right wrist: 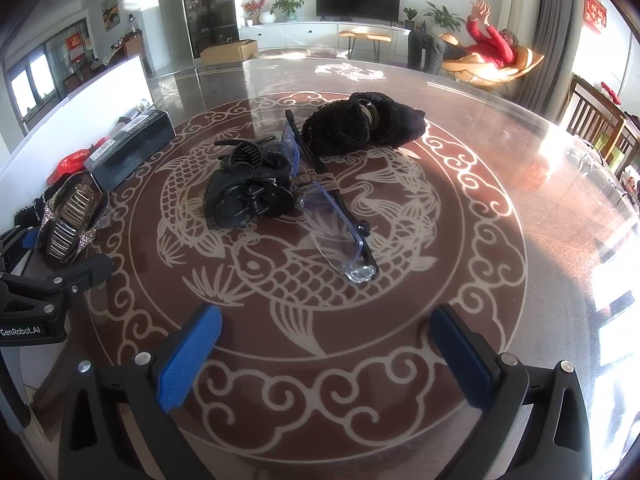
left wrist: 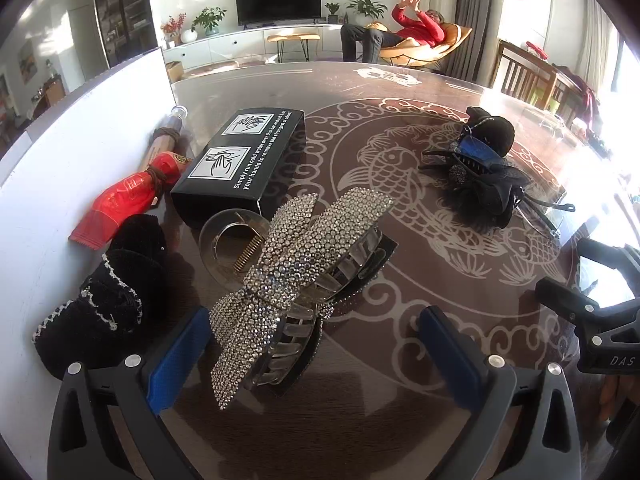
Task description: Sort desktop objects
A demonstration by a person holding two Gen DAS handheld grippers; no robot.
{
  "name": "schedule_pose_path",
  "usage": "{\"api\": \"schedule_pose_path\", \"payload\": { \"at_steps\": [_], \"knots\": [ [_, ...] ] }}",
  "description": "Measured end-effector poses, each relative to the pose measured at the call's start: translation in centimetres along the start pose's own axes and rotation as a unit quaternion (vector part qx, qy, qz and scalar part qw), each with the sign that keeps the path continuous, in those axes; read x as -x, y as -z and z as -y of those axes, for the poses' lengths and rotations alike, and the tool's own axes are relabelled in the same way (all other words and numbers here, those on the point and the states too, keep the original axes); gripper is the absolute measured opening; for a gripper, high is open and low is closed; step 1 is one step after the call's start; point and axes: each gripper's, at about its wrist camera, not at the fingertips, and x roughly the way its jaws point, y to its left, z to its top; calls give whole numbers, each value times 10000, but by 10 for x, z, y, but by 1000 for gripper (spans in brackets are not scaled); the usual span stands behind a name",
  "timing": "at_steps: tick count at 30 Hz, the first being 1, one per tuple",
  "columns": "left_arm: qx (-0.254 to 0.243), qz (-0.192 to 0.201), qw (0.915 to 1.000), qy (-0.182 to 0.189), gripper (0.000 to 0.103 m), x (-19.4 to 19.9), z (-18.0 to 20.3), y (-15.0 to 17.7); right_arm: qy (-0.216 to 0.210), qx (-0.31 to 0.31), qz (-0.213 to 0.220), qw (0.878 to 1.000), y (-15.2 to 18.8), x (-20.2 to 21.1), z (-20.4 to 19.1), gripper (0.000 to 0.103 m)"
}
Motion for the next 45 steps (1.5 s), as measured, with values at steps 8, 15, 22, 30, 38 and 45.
{"api": "schedule_pose_path", "payload": {
  "at_steps": [8, 15, 22, 30, 38, 45],
  "knots": [
    [-3, -2, 10000, -1, 103, 0, 0, -1, -11, -10, 2, 10000, 0, 1, 0, 103],
    [-5, -4, 10000, -2, 103, 2, 0, -1, 15, 2, -3, 10000, 0, 1, -2, 103],
    [-8, -5, 10000, -2, 103, 1, 0, -1, 33, -29, 2, 10000, 2, 3, -2, 103],
    [-11, -6, 10000, -2, 103, 2, 1, -2, 33, -30, 2, 10000, 2, 4, -2, 103],
    [-13, -7, 10000, -2, 103, 1, 1, -2, 33, -31, 2, 10000, 2, 4, -2, 103],
    [-16, -8, 10000, -1, 103, 1, 1, -2, 33, -32, 2, 10000, 2, 4, -2, 103]
  ]
}}
